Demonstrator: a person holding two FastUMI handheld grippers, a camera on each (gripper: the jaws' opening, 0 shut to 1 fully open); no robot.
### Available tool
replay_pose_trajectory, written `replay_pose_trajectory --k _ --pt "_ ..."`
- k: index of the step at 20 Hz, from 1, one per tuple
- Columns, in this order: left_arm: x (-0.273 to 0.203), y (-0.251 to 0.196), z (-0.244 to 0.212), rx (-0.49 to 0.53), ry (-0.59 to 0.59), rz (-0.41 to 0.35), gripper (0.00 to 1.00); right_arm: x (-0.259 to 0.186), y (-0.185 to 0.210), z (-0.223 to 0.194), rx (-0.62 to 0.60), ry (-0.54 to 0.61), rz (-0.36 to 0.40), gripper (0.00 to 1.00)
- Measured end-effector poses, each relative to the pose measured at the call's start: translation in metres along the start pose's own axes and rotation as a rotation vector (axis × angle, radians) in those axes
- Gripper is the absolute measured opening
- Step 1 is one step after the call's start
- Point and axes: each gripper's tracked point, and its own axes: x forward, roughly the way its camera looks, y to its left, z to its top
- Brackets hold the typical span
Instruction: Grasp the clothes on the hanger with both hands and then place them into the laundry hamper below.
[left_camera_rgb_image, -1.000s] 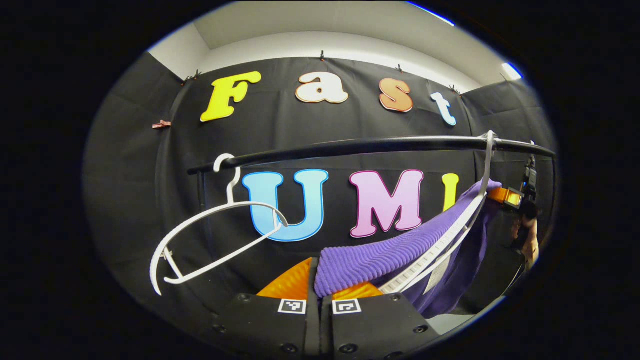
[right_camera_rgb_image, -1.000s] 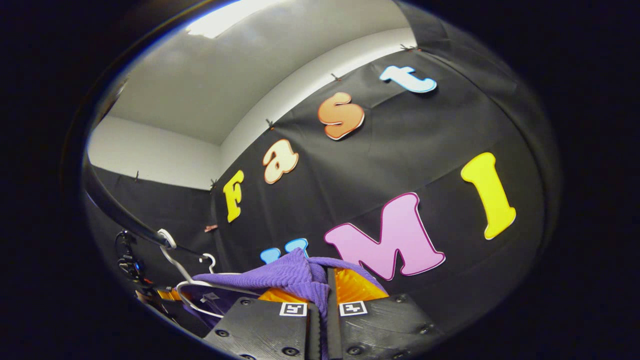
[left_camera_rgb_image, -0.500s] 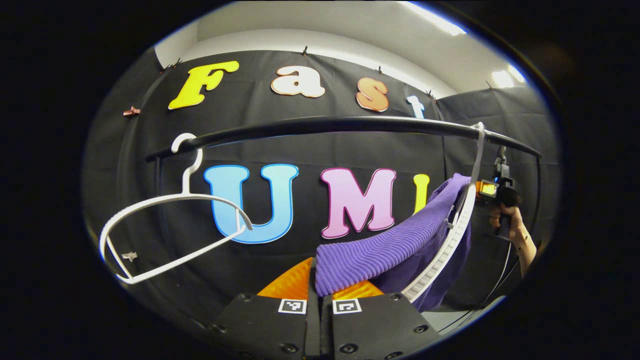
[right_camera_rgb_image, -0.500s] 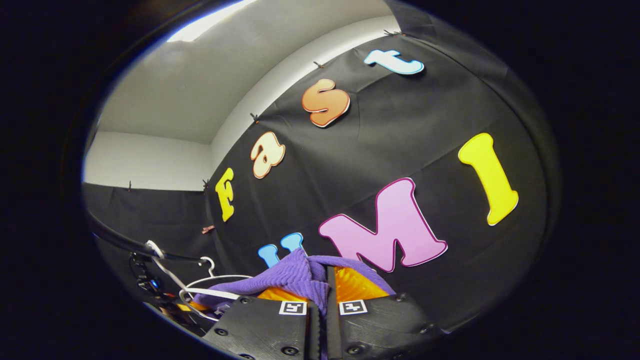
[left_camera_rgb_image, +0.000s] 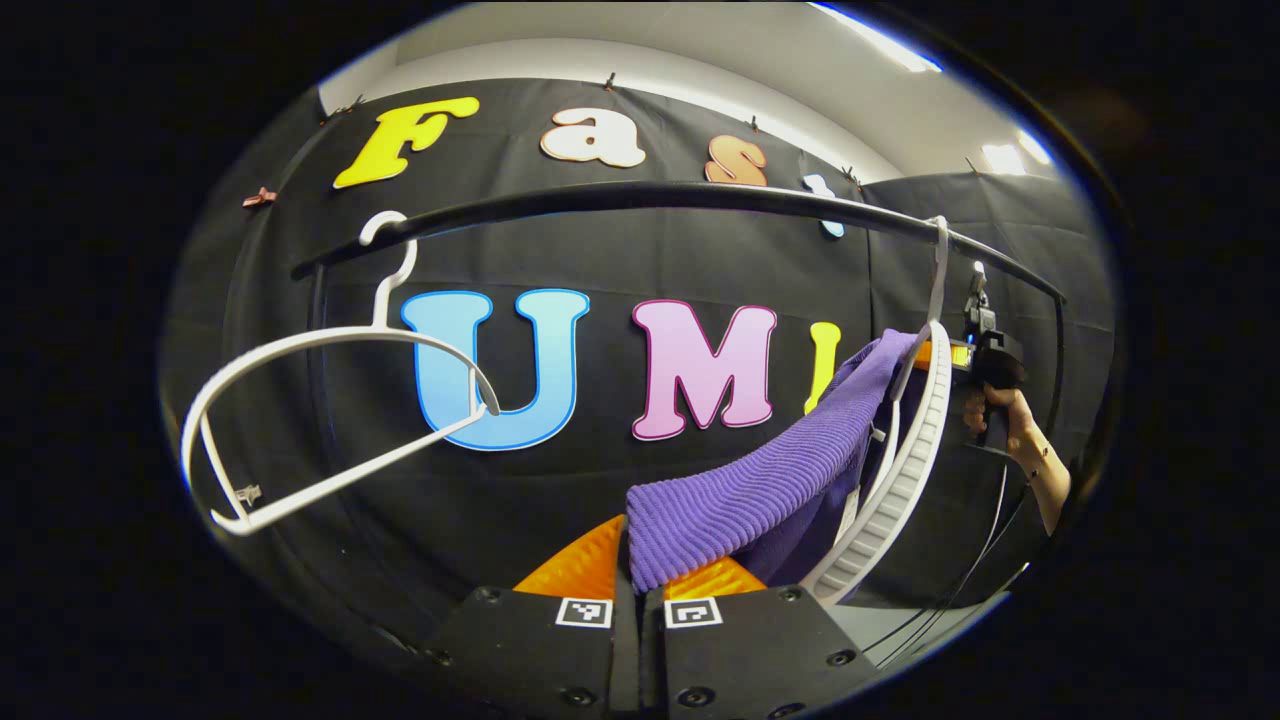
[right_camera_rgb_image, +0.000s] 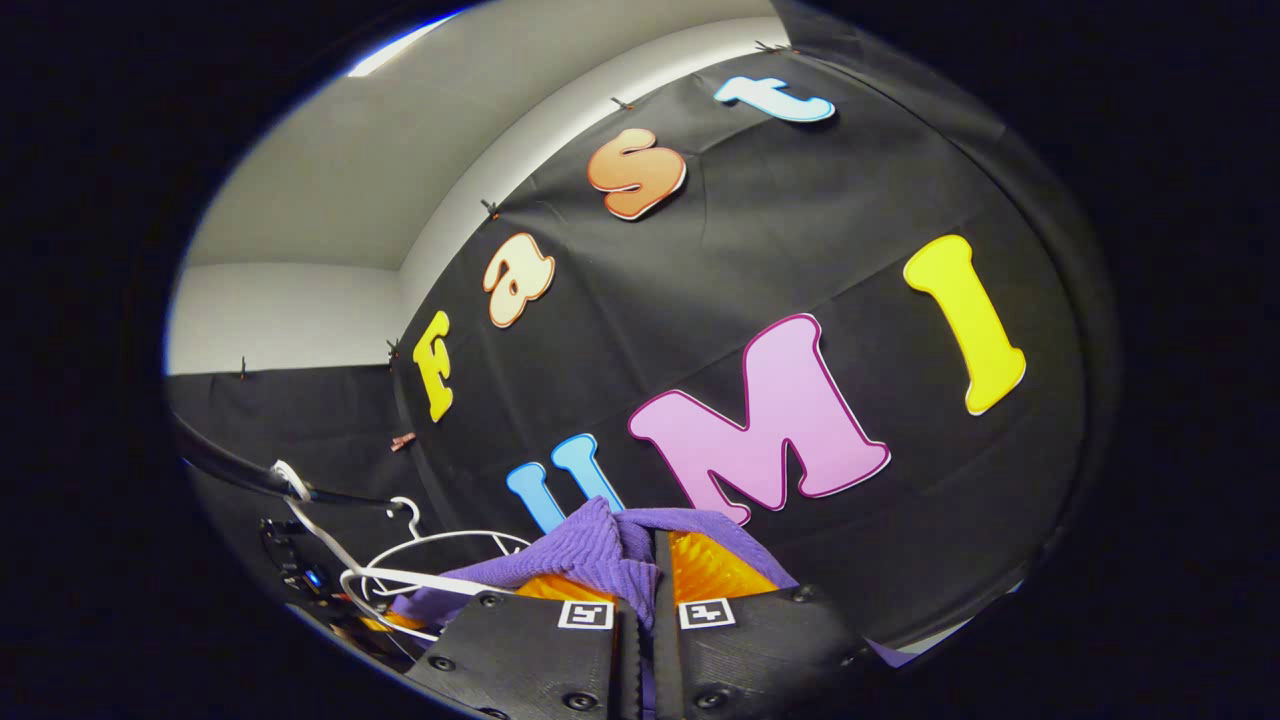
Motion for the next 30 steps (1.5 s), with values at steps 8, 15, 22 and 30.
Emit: replay_pose_trajectory --k 8,15,22,30 --pt "0.008 -0.087 -0.074 -0.121 0.045 0.011 0.05 -0.038 -0.067 -0.018 -0.032 0.017 -0.160 0.09" --pt "-0.013 -0.162 -0.107 -0.196 0.131 -0.015 0.05 -0.095 -0.108 -0.131 -0.128 0.244 -0.332 0.09" --pt "-0.050 -0.191 -0.137 -0.262 0.218 -0.034 0.05 -0.177 -0.027 -0.250 -0.129 0.507 -0.256 0.09" --pt "-0.062 -0.218 -0.191 -0.323 0.387 -0.026 0.05 -0.236 0.045 -0.366 -0.135 0.803 -0.177 0.10"
